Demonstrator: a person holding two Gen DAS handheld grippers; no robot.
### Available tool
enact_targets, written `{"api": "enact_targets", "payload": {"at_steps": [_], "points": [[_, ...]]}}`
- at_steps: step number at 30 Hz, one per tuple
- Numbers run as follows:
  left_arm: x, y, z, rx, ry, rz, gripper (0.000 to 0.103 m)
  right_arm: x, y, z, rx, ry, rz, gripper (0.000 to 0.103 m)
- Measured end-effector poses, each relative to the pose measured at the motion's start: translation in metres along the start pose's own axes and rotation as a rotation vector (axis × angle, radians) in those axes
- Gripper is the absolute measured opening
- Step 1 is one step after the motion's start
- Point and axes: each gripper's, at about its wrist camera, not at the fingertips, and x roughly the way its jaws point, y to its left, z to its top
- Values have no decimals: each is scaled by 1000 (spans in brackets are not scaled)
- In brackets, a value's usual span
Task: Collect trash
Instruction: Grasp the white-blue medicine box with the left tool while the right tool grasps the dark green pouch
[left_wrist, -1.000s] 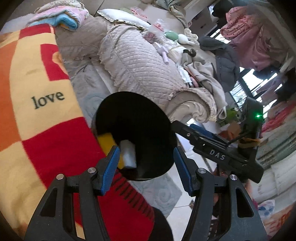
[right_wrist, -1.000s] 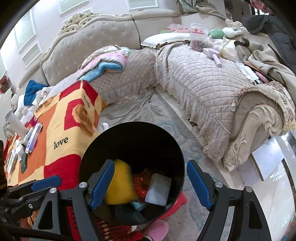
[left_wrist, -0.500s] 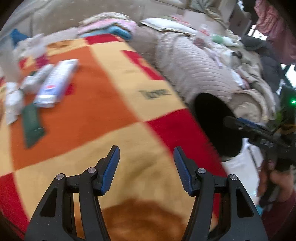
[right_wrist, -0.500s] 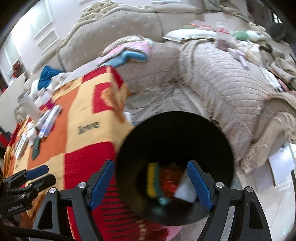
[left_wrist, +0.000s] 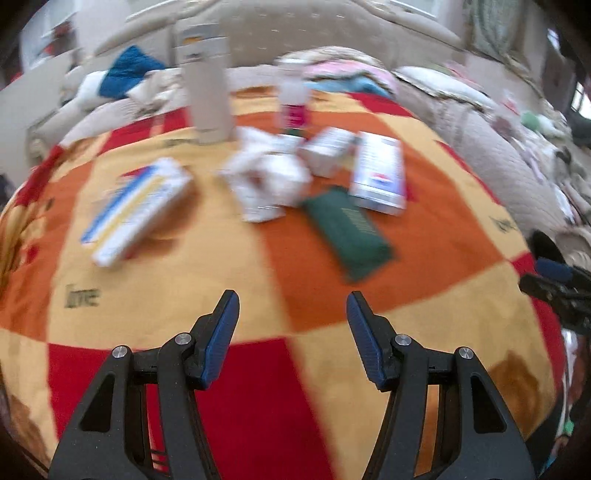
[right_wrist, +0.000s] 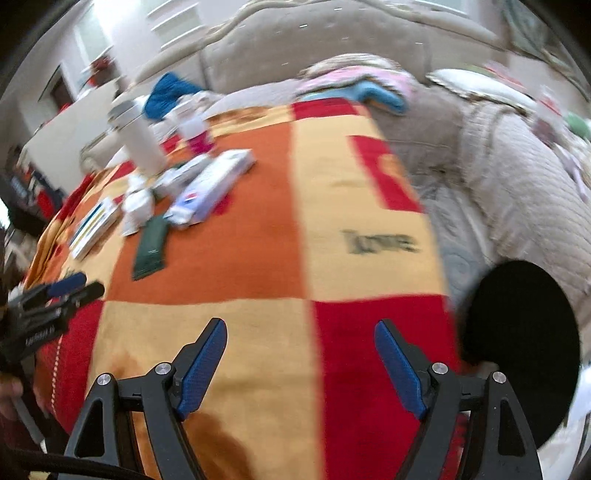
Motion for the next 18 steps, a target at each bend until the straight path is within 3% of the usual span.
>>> {"api": "enact_targets", "payload": {"at_steps": [3,10,16,18], "points": [[1,43,10,-49,-17,45,59,12,27,10,-33,2,36,80],[6,108,32,-87,-53,54,59,52,92,41,-112,14,107,80],[29,127,53,-24,-19,80,59,87,124,54,-171,43,76,80],[40,125,56,20,-1,130,59,93,126,56,-181,45,62,80]]}}
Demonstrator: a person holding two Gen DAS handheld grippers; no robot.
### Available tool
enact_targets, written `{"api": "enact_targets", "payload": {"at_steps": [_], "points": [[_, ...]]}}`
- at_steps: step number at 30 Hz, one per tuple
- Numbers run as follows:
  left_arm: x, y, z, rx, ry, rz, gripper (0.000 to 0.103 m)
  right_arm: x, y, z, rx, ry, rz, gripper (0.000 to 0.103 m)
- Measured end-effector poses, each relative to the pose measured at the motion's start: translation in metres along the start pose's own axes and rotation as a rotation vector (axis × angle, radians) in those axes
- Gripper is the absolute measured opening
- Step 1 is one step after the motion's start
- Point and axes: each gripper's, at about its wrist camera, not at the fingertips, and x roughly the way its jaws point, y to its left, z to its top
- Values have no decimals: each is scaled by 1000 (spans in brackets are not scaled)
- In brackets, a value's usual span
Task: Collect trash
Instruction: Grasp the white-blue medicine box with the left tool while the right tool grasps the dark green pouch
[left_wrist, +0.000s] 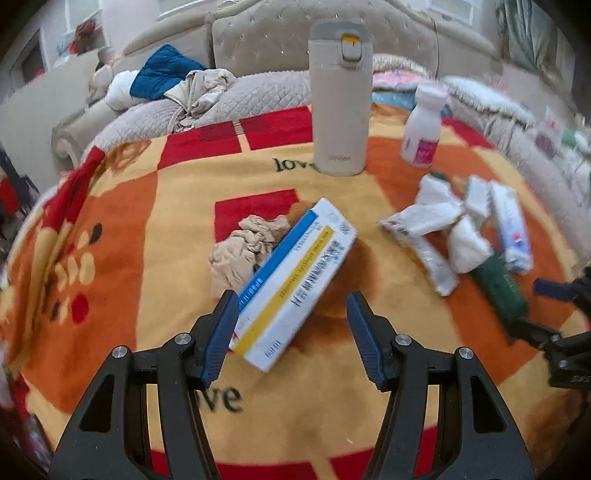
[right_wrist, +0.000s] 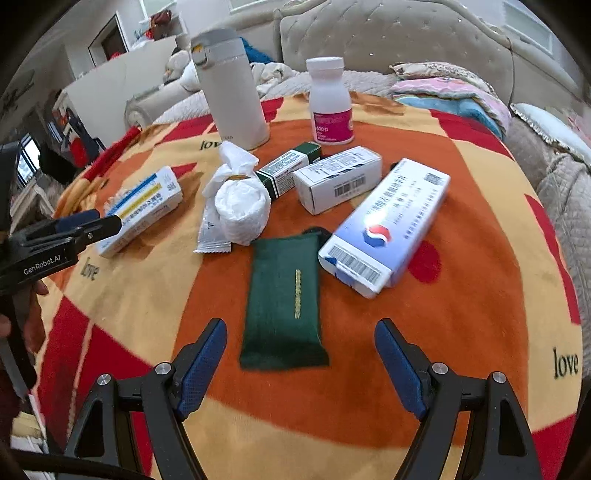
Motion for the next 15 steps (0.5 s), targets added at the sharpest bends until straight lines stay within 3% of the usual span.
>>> {"api": "enact_targets", "payload": {"at_steps": [4,13,15], "points": [[17,-6,4,63,10,54,59,10,5,3,-28,2,-27,80],[33,-30,1,212,41,69,64,19,15,7,-92,-45,-83,82],[34,-29,2,211,39,57,63,18,16,6,-98,-66,-89,72]]}}
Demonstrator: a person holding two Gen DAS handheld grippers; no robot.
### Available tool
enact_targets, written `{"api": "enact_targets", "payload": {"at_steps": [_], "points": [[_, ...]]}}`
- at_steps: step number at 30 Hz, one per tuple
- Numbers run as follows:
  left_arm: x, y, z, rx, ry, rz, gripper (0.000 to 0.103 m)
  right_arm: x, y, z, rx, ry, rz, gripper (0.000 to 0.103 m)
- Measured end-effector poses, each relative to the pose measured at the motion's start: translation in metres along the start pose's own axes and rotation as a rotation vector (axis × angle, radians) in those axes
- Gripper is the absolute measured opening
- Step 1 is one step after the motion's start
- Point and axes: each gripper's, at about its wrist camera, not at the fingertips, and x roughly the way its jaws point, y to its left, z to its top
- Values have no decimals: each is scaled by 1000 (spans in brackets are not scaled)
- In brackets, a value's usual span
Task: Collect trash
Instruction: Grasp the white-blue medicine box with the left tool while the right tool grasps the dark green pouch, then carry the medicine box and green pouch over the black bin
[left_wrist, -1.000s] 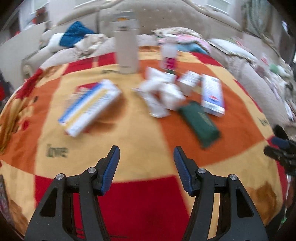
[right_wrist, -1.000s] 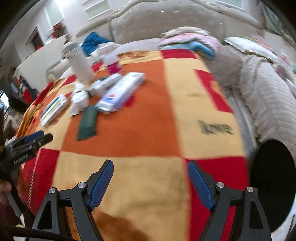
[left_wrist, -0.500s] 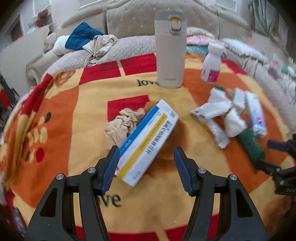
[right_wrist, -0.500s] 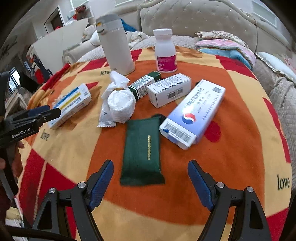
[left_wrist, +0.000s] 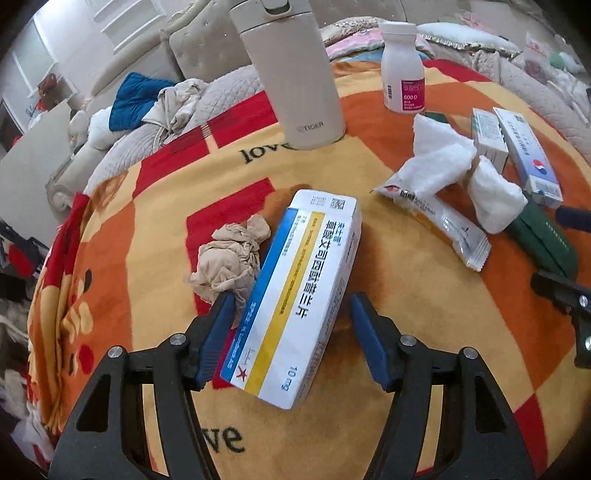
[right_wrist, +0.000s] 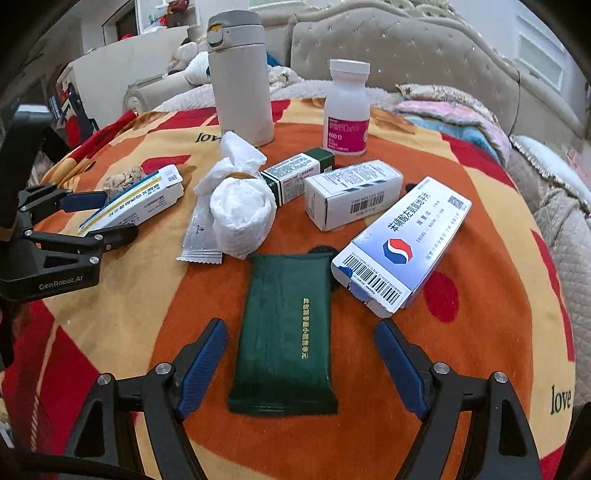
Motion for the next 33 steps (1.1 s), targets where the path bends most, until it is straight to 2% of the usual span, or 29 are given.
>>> {"api": "enact_targets", "payload": {"at_steps": [2,3,4,7,10,17,24,33], "points": [[0,4,2,-32,14,-45,62,-3,-2,0,2,-7,14,46],[-1,6,2,-49,17,-72,50,-5,-3,0,4,-6,19,42],[-3,7,1,-62,24,-102,49,-7,-6,-1,7,-3,31,40],[-13,3,-3,-85,36,-174,48,-15,-10,-7,17,1,59,39],[-29,-4,-10,-110,42,-215,47,-32,-14,-16,28,-10,104,39],[-72,-30,-33,-153,25,-271,47,-77,-27,-44,52,-27,128,39],[-101,-71,-41,-145,-7,-305,47,-110,-47,-72,96,-41,96,39],[-126,-132,-35,-115,-30,-384,47,-147,-87,-101,159,-61,29,39]]}}
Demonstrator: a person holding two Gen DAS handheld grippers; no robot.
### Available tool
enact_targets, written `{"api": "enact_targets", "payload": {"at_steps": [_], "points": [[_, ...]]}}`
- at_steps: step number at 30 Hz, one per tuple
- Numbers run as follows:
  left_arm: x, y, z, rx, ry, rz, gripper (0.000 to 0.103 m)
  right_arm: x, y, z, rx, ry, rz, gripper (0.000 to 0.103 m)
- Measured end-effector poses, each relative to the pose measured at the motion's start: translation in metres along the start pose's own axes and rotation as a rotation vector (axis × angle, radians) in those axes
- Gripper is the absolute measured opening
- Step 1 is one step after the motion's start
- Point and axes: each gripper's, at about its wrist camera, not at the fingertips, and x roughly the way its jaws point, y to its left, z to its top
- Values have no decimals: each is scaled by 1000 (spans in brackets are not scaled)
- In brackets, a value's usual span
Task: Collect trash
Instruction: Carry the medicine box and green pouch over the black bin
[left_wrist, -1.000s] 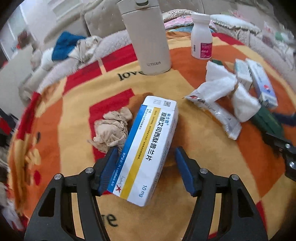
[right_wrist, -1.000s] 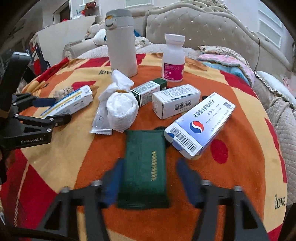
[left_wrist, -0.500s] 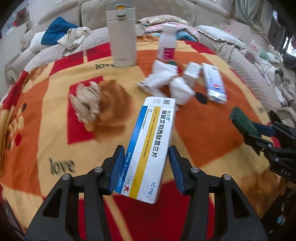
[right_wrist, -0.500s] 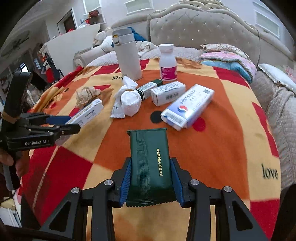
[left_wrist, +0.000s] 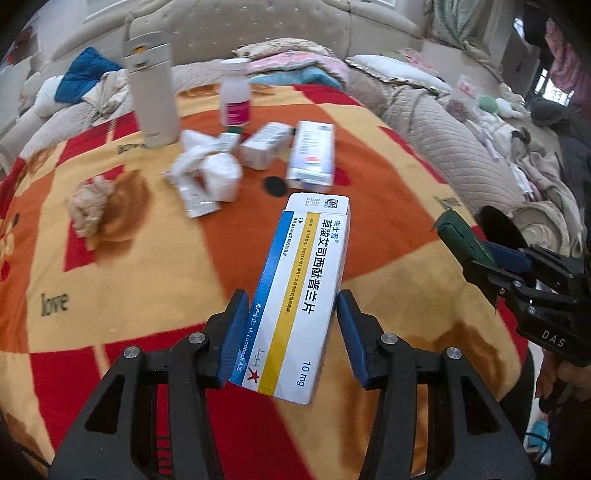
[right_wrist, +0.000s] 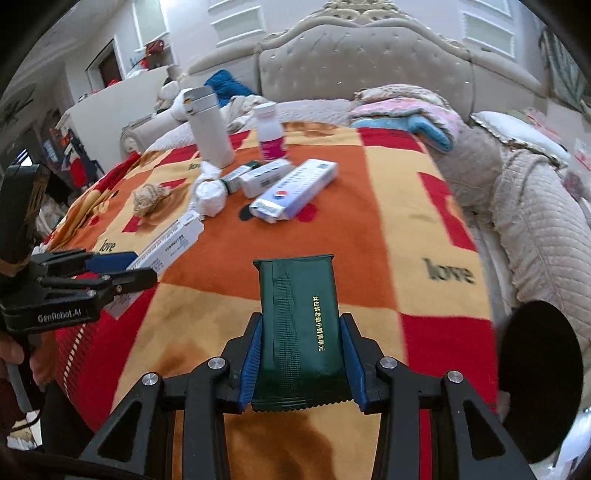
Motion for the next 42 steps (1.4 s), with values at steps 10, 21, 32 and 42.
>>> {"api": "enact_targets", "payload": {"at_steps": [10,21,32,42], "points": [[17,-74,14,67,10,-88,47,-36,-57,-18,83,-31,-81,39],[38,-162,30,165,16,-170,47,-65,-129,-45,202,-43,-193,39],[64,-218,42,222,39,-202,47,-71,-182,-66,277,-19,-271,39],[86,-254,46,252,67,-223,47,-65,-212,-80,332,4,-285,39]]}}
